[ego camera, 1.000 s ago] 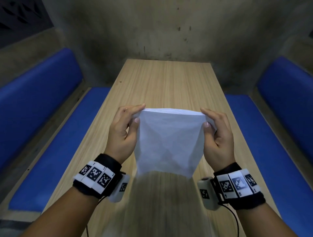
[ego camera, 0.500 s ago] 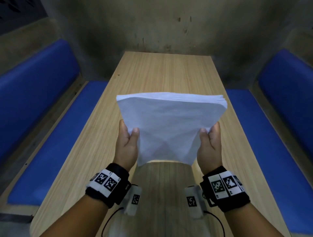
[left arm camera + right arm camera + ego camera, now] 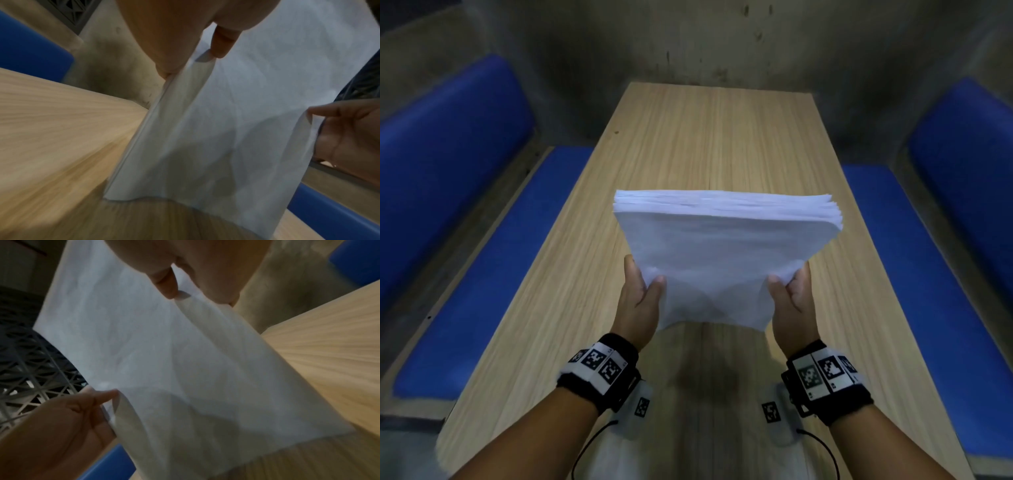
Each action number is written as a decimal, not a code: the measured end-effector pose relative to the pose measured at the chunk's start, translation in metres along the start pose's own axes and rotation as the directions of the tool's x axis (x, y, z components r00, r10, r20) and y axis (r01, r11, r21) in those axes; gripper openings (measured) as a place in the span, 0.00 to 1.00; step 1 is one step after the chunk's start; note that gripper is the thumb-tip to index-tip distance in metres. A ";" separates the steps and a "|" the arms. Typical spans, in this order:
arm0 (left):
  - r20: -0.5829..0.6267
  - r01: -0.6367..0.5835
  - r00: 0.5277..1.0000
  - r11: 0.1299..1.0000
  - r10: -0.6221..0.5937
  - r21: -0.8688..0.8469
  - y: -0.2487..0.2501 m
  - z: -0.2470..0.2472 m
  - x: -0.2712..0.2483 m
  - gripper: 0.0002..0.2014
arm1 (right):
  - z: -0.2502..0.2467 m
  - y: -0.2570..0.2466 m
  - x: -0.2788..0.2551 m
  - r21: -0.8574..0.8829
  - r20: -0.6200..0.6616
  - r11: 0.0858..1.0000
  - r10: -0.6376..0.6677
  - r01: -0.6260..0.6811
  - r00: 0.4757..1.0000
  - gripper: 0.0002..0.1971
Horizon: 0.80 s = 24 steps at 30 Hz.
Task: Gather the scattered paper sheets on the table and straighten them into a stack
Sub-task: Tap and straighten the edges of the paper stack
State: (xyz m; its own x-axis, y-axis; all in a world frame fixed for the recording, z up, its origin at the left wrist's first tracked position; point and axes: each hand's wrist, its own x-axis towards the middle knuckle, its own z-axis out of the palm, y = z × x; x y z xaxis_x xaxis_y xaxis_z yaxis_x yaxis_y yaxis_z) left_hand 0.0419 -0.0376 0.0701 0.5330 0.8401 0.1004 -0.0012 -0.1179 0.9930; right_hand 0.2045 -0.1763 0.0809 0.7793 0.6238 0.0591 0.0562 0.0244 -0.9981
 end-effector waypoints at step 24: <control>0.196 0.429 0.791 0.753 -0.580 0.500 -0.056 0.100 0.052 0.12 | -0.100 0.060 0.072 -0.694 -0.040 0.602 0.515 -0.395 0.856 0.12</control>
State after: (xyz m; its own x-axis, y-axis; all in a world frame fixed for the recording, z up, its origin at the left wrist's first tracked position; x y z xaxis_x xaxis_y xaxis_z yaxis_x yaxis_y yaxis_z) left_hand 0.1542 -0.0397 0.0137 0.5876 0.6292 -0.5088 0.6504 0.0068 0.7596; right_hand 0.3265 -0.2075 0.0265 0.7213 0.5155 -0.4626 0.1595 -0.7735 -0.6133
